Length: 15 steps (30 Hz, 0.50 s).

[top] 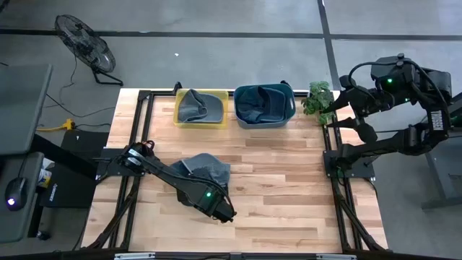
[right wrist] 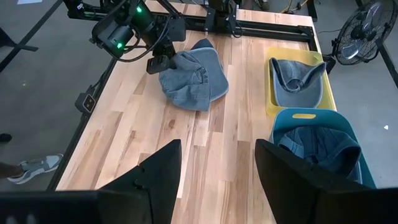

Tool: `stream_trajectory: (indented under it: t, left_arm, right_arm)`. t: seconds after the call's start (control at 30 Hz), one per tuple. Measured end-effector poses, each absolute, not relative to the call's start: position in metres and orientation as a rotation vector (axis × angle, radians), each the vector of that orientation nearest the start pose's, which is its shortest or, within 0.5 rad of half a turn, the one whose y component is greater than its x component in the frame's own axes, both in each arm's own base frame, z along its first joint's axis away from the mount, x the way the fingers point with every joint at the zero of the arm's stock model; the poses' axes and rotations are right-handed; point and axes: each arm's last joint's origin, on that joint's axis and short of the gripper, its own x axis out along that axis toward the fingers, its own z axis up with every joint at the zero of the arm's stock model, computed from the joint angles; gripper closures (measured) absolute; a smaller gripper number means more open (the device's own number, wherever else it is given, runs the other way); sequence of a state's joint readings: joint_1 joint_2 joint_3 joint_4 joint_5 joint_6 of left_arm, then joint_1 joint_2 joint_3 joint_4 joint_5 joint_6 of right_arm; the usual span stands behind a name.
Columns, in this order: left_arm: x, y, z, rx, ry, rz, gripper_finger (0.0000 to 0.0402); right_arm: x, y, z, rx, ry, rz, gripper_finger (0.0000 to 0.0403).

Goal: Pick & Place hat
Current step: Put the gray cap into the yellow bin

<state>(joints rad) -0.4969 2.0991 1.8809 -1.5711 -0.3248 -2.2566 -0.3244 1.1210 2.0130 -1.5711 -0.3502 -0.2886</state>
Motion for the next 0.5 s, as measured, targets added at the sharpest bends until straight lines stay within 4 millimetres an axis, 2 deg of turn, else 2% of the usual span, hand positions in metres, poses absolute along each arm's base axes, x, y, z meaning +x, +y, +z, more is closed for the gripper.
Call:
stream_trajectory:
  t: [0.23, 0.5]
  left_arm:
    - [0.343, -0.175, 0.244, -1.013, 0.835, 1.473, 0.0235]
    - [0.338, -0.173, 0.233, -0.968, 0.860, 1.506, 0.0235]
  right_arm:
    - [0.087, -0.019, 0.510, -0.047, 0.634, 0.116, 0.0204]
    - [0.092, -0.021, 0.509, -0.022, 0.648, 0.111, 0.0204]
